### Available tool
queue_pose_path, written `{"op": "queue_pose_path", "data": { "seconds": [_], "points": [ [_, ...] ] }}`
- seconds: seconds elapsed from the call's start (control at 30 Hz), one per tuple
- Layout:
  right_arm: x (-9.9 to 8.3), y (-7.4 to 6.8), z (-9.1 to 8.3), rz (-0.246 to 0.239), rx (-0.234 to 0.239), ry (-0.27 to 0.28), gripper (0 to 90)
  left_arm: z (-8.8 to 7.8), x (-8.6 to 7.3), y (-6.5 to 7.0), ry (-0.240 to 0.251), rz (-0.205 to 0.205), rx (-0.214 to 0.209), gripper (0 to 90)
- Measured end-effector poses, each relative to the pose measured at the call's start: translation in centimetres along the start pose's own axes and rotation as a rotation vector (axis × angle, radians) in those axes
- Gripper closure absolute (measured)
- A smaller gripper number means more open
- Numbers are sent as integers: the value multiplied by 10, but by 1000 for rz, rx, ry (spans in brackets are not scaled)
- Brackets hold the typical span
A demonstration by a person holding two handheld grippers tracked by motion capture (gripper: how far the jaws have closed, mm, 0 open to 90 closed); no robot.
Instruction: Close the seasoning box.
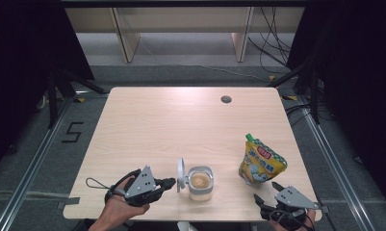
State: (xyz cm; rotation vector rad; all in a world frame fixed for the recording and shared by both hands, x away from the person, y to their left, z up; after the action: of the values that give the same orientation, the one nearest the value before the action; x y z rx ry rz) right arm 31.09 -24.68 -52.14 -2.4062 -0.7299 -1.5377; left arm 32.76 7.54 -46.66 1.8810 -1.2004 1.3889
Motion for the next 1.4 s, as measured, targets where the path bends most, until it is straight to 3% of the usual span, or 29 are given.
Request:
{"op": "queue_pose_path", "data": {
  "seconds": [0.13,0.3,0.33,0.5,0.53,0.6,0.8,0.83,0.97,1.0,1.4],
  "points": [
    [0,4,-1,-25,-25,5,272,2,6,2,2,12,-10,866],
    [0,2,0,-10,-14,8,272,8,10,3,7,24,-22,865],
    [0,2,0,-12,-14,7,273,9,11,4,8,10,-18,864],
    [0,2,0,-11,-13,7,272,12,15,5,10,33,-27,861],
    [0,2,0,-11,-13,7,272,13,16,6,18,15,-27,861],
    [0,2,0,-12,-13,7,272,14,17,5,11,40,-31,860],
    [0,2,-1,-13,-19,3,273,19,19,8,7,35,-36,860],
    [0,2,-2,-9,-21,2,272,20,20,8,7,51,-42,860],
    [0,2,-1,-10,-20,2,273,23,19,10,-1,35,-45,855],
    [0,2,-1,-12,-15,5,273,24,19,10,-3,54,-50,855],
    [0,2,-1,-15,-11,8,273,18,23,6,22,18,-43,835]
  ]
}}
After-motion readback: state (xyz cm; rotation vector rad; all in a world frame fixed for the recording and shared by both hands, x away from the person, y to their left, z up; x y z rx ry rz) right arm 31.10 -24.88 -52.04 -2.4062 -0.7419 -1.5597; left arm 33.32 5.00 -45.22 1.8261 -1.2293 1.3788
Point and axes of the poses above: each handheld gripper's, and its own axes: z roughly forward along the jaws, x roughly out of its top, y roughly to its right, the point moved 8 cm from there along z, roughly forward along the jaws, and after that the axes turned 7 degrees about y, right-handed, at the moved point
